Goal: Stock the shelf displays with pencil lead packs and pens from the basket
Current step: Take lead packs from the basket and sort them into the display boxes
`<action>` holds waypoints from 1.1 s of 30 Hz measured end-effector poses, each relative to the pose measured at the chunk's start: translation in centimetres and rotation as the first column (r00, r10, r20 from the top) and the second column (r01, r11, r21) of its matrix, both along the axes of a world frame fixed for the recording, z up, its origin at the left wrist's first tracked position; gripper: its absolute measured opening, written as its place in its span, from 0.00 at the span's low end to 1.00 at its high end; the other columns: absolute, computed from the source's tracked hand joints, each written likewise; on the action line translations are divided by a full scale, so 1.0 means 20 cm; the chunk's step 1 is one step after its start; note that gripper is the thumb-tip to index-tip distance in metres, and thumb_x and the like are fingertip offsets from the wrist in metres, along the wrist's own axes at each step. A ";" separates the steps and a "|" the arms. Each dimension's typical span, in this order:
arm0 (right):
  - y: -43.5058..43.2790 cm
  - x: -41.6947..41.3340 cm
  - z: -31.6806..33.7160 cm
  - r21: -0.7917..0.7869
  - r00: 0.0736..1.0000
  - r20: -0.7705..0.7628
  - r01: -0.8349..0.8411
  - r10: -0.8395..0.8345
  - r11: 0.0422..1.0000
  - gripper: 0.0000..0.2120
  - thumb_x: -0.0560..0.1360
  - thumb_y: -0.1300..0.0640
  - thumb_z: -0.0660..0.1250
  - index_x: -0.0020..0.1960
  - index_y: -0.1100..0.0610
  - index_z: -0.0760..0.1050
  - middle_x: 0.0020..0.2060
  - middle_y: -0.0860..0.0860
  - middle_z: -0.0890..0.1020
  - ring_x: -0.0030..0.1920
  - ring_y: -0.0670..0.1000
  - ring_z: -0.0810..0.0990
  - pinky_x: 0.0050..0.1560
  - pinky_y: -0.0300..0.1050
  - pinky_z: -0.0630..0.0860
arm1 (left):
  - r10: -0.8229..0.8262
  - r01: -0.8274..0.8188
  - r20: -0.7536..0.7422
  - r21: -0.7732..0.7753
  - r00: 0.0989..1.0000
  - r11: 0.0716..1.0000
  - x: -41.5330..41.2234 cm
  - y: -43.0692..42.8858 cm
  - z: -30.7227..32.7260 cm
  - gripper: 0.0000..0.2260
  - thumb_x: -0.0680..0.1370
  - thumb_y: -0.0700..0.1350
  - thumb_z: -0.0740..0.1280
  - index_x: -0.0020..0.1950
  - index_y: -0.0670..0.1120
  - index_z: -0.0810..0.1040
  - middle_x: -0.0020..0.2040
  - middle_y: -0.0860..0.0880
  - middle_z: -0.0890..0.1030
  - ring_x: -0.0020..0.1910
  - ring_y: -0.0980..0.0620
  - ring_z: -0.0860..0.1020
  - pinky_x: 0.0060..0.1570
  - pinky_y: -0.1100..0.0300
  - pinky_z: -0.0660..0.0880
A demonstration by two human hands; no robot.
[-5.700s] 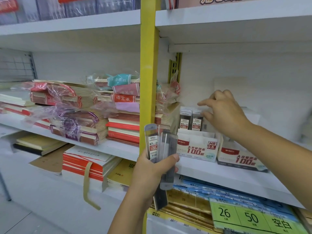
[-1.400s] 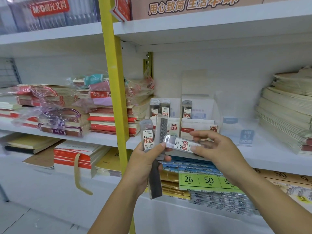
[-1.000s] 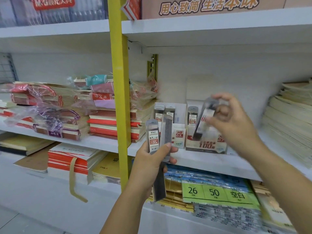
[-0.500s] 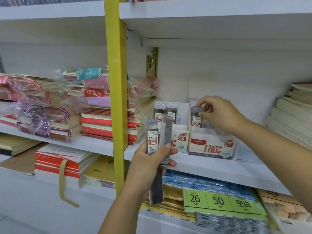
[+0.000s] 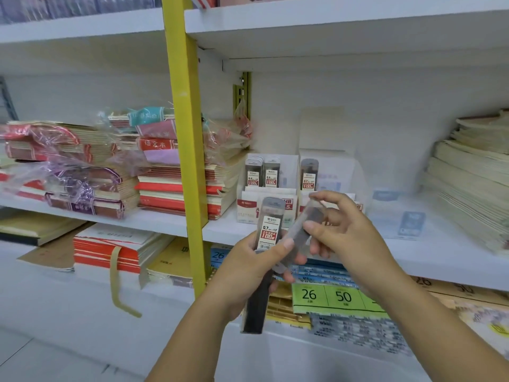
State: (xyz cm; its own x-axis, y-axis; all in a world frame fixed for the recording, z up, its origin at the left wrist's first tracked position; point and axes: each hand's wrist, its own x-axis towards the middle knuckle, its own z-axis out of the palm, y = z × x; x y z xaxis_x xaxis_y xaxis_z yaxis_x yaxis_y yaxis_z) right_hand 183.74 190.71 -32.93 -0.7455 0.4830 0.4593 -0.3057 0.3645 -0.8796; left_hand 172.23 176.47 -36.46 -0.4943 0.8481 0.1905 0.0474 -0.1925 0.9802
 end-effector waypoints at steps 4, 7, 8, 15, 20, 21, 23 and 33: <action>0.01 0.06 -0.06 -0.257 0.993 -0.040 -0.117 0.110 0.959 0.05 0.75 0.60 0.68 0.51 0.53 0.75 0.45 0.55 0.84 0.42 0.58 0.84 0.42 0.46 0.80 | 0.045 -0.040 0.119 -0.039 0.992 0.998 0.02 -0.05 -0.01 0.23 0.67 0.55 0.77 0.60 0.49 0.79 0.46 0.47 0.86 0.37 0.53 0.81 0.31 0.61 0.75; 0.01 0.09 -0.09 -0.185 0.998 0.039 -0.047 0.056 0.982 0.02 0.73 0.56 0.70 0.45 0.53 0.78 0.48 0.50 0.85 0.48 0.51 0.84 0.50 0.46 0.80 | 0.113 -0.117 0.236 0.003 0.965 0.993 0.03 -0.09 -0.01 0.22 0.64 0.46 0.80 0.57 0.49 0.82 0.43 0.44 0.85 0.36 0.52 0.80 0.30 0.59 0.74; -0.01 0.11 -0.10 -0.139 0.997 0.069 -0.036 0.046 0.990 0.05 0.73 0.61 0.71 0.46 0.52 0.79 0.49 0.48 0.85 0.51 0.47 0.84 0.50 0.44 0.80 | 0.132 -0.143 0.253 0.023 0.958 0.990 0.04 -0.10 -0.01 0.22 0.64 0.43 0.79 0.57 0.49 0.81 0.45 0.44 0.86 0.36 0.52 0.80 0.30 0.60 0.75; -0.06 0.17 -0.10 -0.010 0.979 0.187 -0.075 0.075 0.997 0.19 0.72 0.68 0.72 0.54 0.45 0.76 0.48 0.42 0.84 0.48 0.45 0.84 0.37 0.38 0.80 | 0.216 -0.231 0.214 0.051 0.953 0.972 0.10 -0.14 0.02 0.11 0.75 0.40 0.74 0.51 0.56 0.82 0.48 0.41 0.87 0.35 0.53 0.79 0.32 0.60 0.76; -0.10 0.15 -0.10 0.108 0.947 0.277 -0.200 0.163 0.974 0.35 0.71 0.65 0.73 0.66 0.33 0.67 0.44 0.44 0.82 0.46 0.47 0.84 0.43 0.43 0.82 | 0.171 -0.176 0.118 0.033 0.978 0.984 0.12 -0.10 0.03 0.08 0.78 0.44 0.73 0.49 0.58 0.82 0.37 0.46 0.83 0.31 0.54 0.75 0.32 0.60 0.76; -0.11 0.14 -0.10 0.135 0.945 0.276 -0.217 0.173 0.967 0.37 0.72 0.65 0.72 0.66 0.29 0.64 0.43 0.44 0.82 0.46 0.48 0.84 0.44 0.43 0.82 | 0.159 -0.163 0.104 0.030 0.982 0.986 0.12 -0.09 0.03 0.07 0.78 0.45 0.72 0.50 0.58 0.82 0.37 0.45 0.82 0.30 0.54 0.75 0.32 0.59 0.76; -0.11 0.13 -0.09 0.167 0.949 0.260 -0.226 0.178 0.960 0.38 0.74 0.64 0.70 0.66 0.25 0.63 0.41 0.44 0.80 0.46 0.48 0.83 0.44 0.44 0.82 | 0.143 -0.146 0.094 0.033 0.985 0.989 0.11 -0.06 0.02 0.05 0.78 0.49 0.72 0.52 0.58 0.82 0.38 0.44 0.81 0.31 0.54 0.75 0.32 0.59 0.76; 0.26 -0.01 0.45 0.349 0.988 -0.051 0.154 -0.145 0.924 0.41 0.75 0.66 0.69 0.61 0.20 0.61 0.46 0.49 0.78 0.46 0.46 0.85 0.36 0.35 0.80 | -0.019 0.001 0.233 0.080 0.972 0.997 -0.01 0.06 0.02 0.14 0.71 0.41 0.69 0.55 0.52 0.76 0.37 0.50 0.74 0.34 0.52 0.74 0.42 0.55 0.71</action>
State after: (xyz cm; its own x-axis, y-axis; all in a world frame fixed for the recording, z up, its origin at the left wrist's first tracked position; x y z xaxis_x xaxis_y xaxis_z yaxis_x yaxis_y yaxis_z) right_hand 183.46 195.92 -24.03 -0.6638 0.3926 0.6366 -0.2430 0.6918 -0.6800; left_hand 171.97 177.63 -36.09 -0.5247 0.8401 0.1378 -0.1830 -0.2694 0.9455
